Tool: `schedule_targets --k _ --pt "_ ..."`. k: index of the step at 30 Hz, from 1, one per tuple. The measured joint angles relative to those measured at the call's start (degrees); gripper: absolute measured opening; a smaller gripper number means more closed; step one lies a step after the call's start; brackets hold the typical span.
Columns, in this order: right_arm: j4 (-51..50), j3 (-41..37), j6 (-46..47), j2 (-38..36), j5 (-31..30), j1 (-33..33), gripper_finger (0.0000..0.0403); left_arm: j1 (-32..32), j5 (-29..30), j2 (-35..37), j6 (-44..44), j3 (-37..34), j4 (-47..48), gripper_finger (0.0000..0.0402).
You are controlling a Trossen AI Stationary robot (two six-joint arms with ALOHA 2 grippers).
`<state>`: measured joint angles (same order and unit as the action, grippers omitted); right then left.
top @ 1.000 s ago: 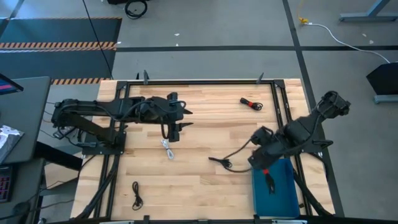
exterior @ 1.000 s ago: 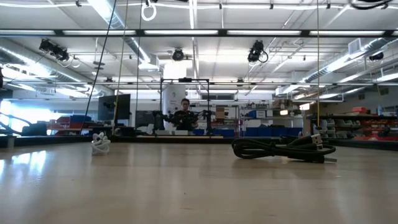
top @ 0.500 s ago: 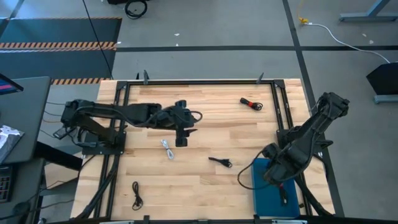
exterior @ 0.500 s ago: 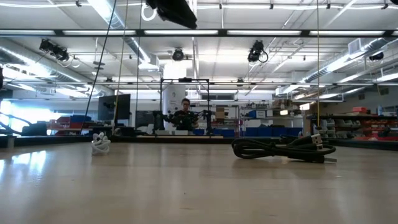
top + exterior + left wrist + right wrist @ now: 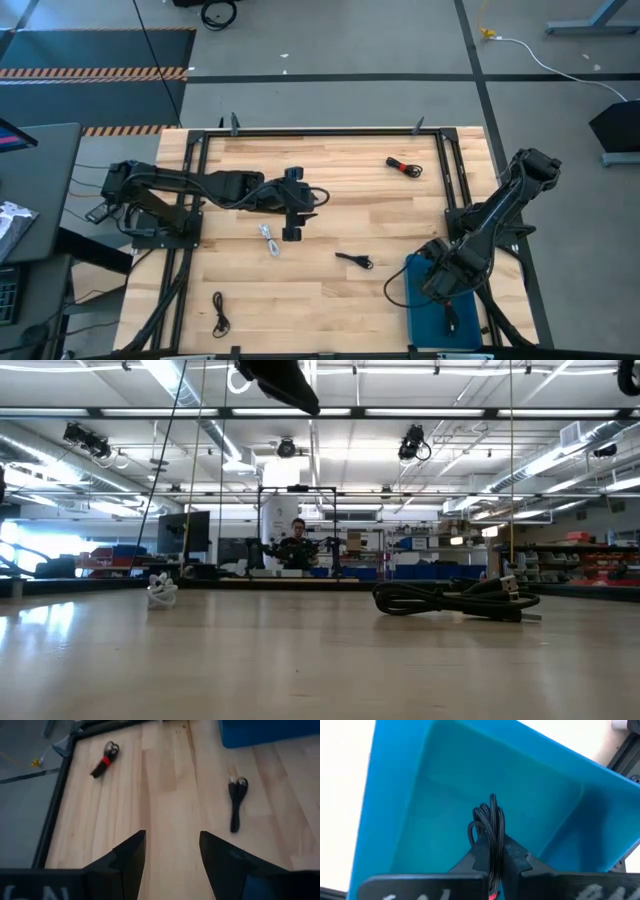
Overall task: Pick and place USB-C Cables
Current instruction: Put the black USB cable into the blue bin, then put the white USB cable on the blue bin
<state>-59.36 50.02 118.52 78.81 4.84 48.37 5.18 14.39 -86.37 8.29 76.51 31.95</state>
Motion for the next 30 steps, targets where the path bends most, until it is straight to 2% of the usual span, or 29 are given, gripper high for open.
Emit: schedule_targets --k 6,13,19,24,30 --pt "0.3 -0.2 1.6 0.0 -1.5 1.1 0.0044 0.7 0.0 0.3 0.5 0.0 1.8 0.0192" --pt "0.2 -0.2 2.8 0.0 -0.6 2.3 0.0118 1.8 0.0 0.3 -0.6 0.0 2.7 0.0192" --pt "-0.9 1.2 -1.5 -0.1 -2.0 2.3 0.0176 2.6 0.6 0.3 -0.2 0.0 5.3 0.0192" --pt "-4.9 7.8 -7.9 -0.2 -10.8 2.3 0.0201 2.5 2.4 0.3 -0.2 0.0 11.6 0.0192" --pt "-5.5 16.3 -20.9 -0.2 -29.4 2.1 0.0204 2.6 3.0 0.3 -0.4 0.0 17.2 0.0192"
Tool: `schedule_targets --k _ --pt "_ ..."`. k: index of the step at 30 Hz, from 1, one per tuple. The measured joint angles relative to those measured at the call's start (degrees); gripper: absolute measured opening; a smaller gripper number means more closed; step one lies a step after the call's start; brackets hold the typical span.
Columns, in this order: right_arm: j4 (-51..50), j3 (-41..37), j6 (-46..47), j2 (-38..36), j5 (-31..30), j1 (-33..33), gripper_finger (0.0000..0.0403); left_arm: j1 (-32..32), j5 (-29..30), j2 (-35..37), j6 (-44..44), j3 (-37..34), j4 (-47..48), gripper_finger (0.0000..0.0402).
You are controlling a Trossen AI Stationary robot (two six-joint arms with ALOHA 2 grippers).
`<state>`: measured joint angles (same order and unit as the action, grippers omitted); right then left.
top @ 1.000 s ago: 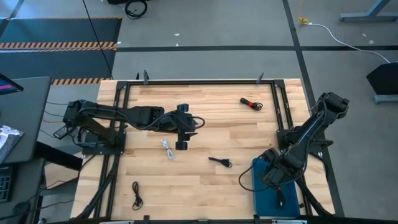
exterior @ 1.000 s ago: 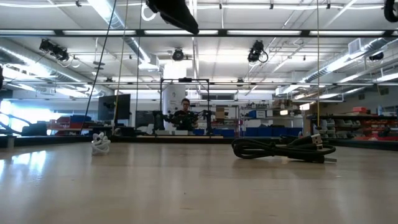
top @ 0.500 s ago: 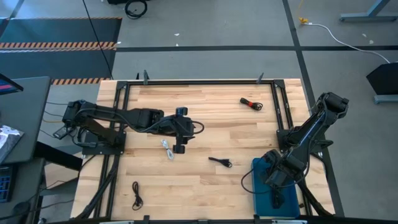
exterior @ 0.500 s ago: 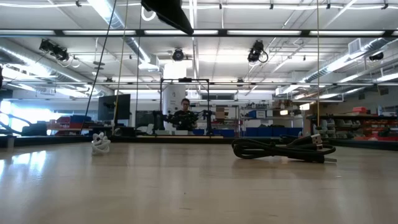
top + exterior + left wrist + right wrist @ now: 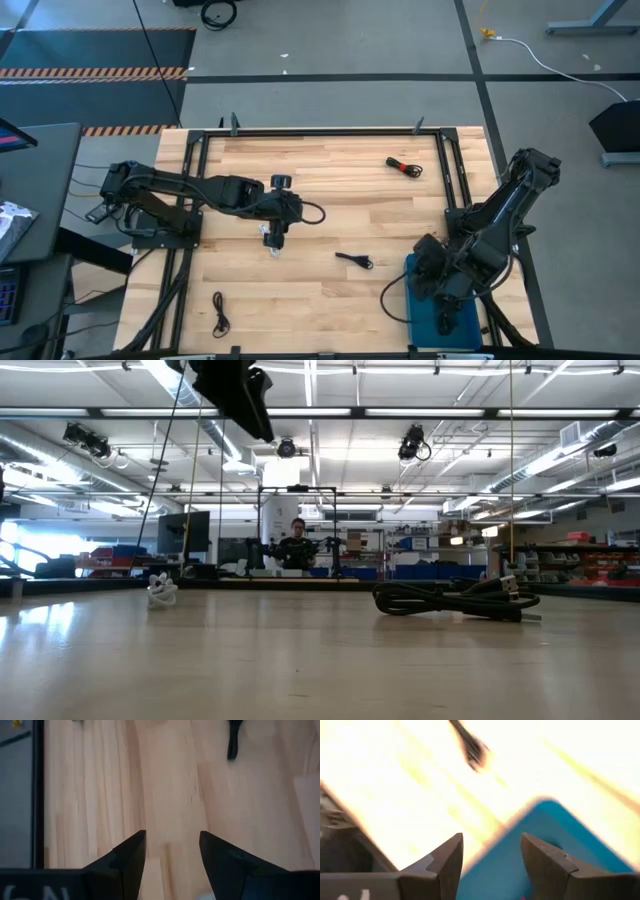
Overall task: Pick and place USB-C Cables
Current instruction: Put the white USB cable on the blue bin
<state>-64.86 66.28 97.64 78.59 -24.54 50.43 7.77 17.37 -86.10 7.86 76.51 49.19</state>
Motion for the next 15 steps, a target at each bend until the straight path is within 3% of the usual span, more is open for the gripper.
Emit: schedule_targets --k 8,15 --pt "8.9 2.6 -20.6 0.0 -11.8 -0.1 0.0202 1.8 -1.1 -0.1 0.0 0.0 15.0 0.0192" --pt "21.0 2.6 -35.8 0.1 -15.9 0.0 0.0202 4.8 -1.9 -0.1 8.0 -4.7 14.9 0.0192"
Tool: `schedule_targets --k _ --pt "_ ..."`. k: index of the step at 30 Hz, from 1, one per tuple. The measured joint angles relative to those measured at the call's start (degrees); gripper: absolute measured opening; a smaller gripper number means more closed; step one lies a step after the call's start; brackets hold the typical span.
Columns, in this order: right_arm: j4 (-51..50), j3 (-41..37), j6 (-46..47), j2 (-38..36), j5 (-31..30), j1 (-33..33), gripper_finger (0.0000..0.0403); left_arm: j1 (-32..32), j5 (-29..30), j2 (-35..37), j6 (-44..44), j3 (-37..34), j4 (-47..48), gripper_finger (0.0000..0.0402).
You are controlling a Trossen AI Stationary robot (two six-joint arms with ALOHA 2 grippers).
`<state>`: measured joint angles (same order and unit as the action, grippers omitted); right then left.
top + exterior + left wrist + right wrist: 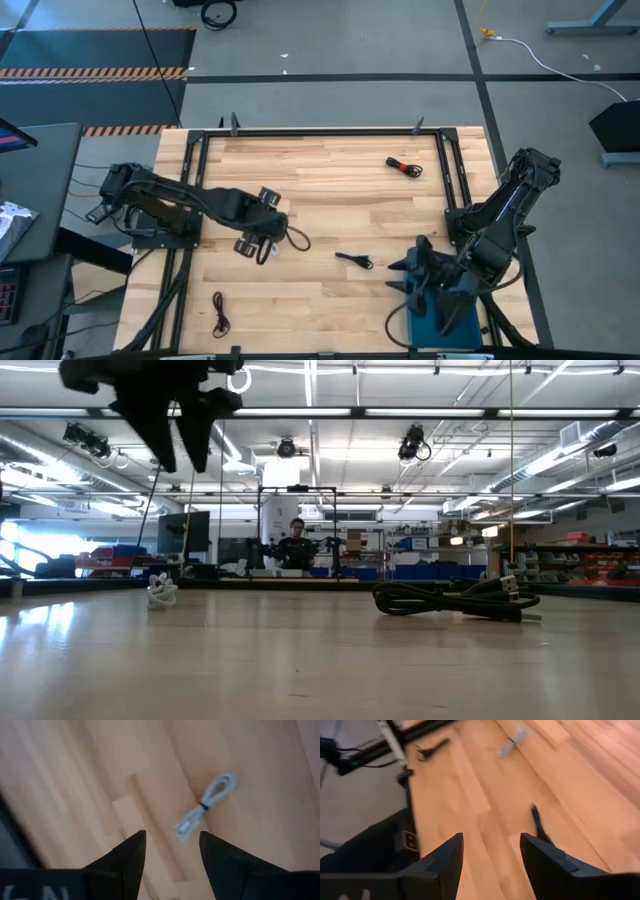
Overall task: Pick and place USB-C Cables
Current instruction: Put the white USB cable on the blue bin
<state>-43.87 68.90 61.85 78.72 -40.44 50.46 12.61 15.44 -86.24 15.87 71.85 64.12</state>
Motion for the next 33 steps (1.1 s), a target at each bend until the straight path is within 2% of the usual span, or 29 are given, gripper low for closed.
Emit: schedule_targets --k 4,9,18,23,33 --pt "4.1 0.0 -6.2 0.0 0.0 0.0 0.0202 0.9 -4.2 0.0 0.3 -5.3 -3.2 0.0192" --pt "5.1 0.0 -11.8 0.0 0.0 -0.7 0.0202 1.7 -5.2 0.0 3.2 -11.3 -8.2 0.0197" --pt "5.5 0.0 -17.5 0.0 1.5 -4.2 0.0202 -1.8 -4.6 0.0 10.1 -18.5 -21.9 0.0264" --pt "5.7 0.0 -19.0 0.0 4.4 -5.4 0.0202 -2.9 -3.7 -2.0 11.7 -19.7 -22.8 0.0283" --pt "6.0 0.0 -21.2 0.1 4.9 -5.6 0.0202 -3.9 -3.7 -9.3 11.8 -19.7 -23.7 0.0278"
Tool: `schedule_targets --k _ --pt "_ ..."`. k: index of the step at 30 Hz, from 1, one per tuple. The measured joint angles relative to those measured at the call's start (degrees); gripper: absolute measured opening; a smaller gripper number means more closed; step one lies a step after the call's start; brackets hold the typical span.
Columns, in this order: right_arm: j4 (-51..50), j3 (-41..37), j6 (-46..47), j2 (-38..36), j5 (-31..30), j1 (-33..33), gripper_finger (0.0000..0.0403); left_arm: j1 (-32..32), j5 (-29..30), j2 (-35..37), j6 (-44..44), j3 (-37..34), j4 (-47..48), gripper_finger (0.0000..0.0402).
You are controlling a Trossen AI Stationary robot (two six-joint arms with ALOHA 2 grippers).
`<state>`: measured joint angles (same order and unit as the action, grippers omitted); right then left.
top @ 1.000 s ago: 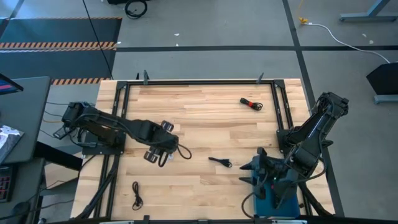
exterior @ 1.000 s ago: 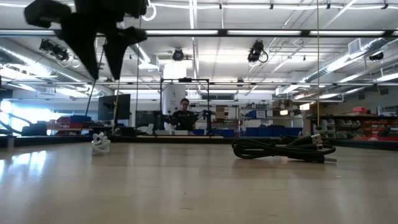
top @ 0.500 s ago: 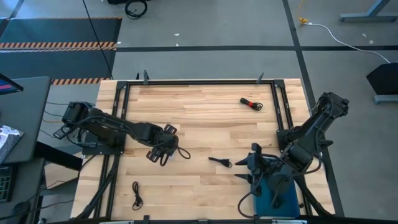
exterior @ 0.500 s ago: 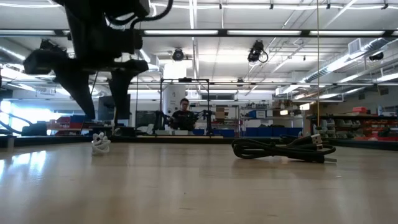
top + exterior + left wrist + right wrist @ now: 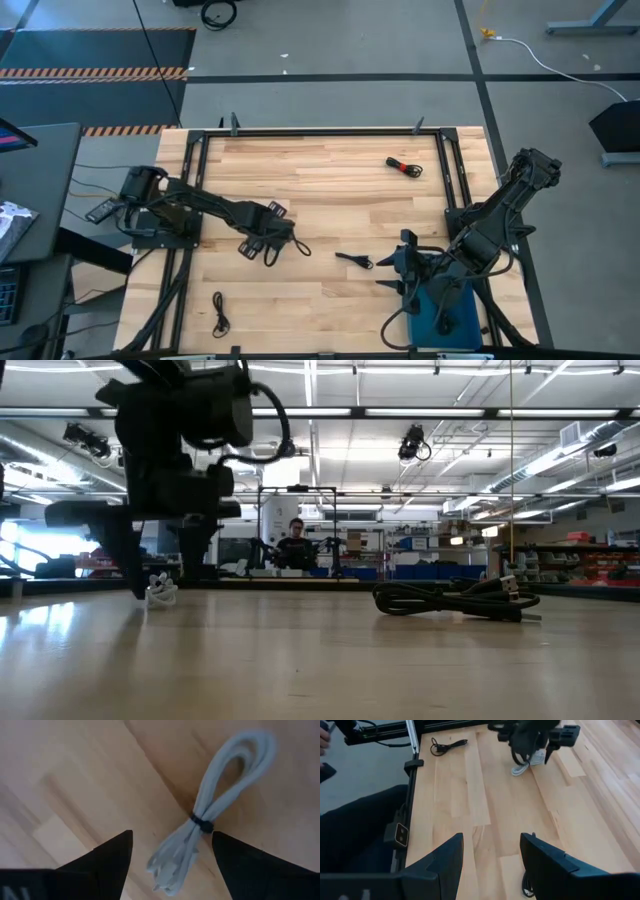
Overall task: Pick and place USB-C Cables
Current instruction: Put the white USB cable on the blue bin
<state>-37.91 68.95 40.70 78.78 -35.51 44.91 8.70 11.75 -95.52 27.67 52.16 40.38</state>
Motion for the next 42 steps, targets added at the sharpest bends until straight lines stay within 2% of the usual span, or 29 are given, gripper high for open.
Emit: schedule_targets --k 3,6,9,14,15,21,26,30,36,42 --pt "0.0 0.0 0.0 0.0 0.0 0.0 0.0202 -0.8 -0.4 -1.5 -1.4 0.2 0.2 0.0262" --pt "0.2 0.0 0.0 0.0 0.0 0.0 0.0202 -1.5 -1.2 -1.9 -3.1 0.2 0.5 0.0228" --pt "0.4 0.0 0.0 0.0 -0.3 0.0 0.0202 -1.8 -2.3 -2.1 -4.8 1.2 1.7 0.0169" --pt "1.6 0.0 -0.3 0.0 -0.8 -0.6 0.0202 -1.8 -1.9 -2.1 -6.5 5.5 3.3 0.0039" --pt "2.0 0.0 -0.4 0.0 -1.0 -0.7 0.0202 -1.8 -2.0 -2.1 -6.8 6.6 4.1 0.0028" --pt "2.7 -0.6 -2.6 0.0 -5.8 -1.3 0.0202 -1.8 0.0 -2.1 -9.3 14.6 3.1 0.0037" --pt "3.8 -1.9 -13.3 0.5 -7.7 -1.6 0.0202 -1.0 0.2 -2.1 -11.9 22.5 -2.0 0.0029" --pt "6.8 -2.1 -19.9 1.4 -14.1 -1.3 0.0202 0.6 0.0 -1.9 -12.0 27.9 -8.5 0.0027" --pt "14.3 -2.1 -29.2 1.4 -22.3 -0.3 0.0201 3.2 -1.4 -0.5 -11.8 31.3 -18.7 0.0035" --pt "20.7 -2.1 -35.2 1.4 -23.7 -0.9 0.0202 4.6 -3.0 -0.3 -10.7 32.3 -24.2 0.0029"
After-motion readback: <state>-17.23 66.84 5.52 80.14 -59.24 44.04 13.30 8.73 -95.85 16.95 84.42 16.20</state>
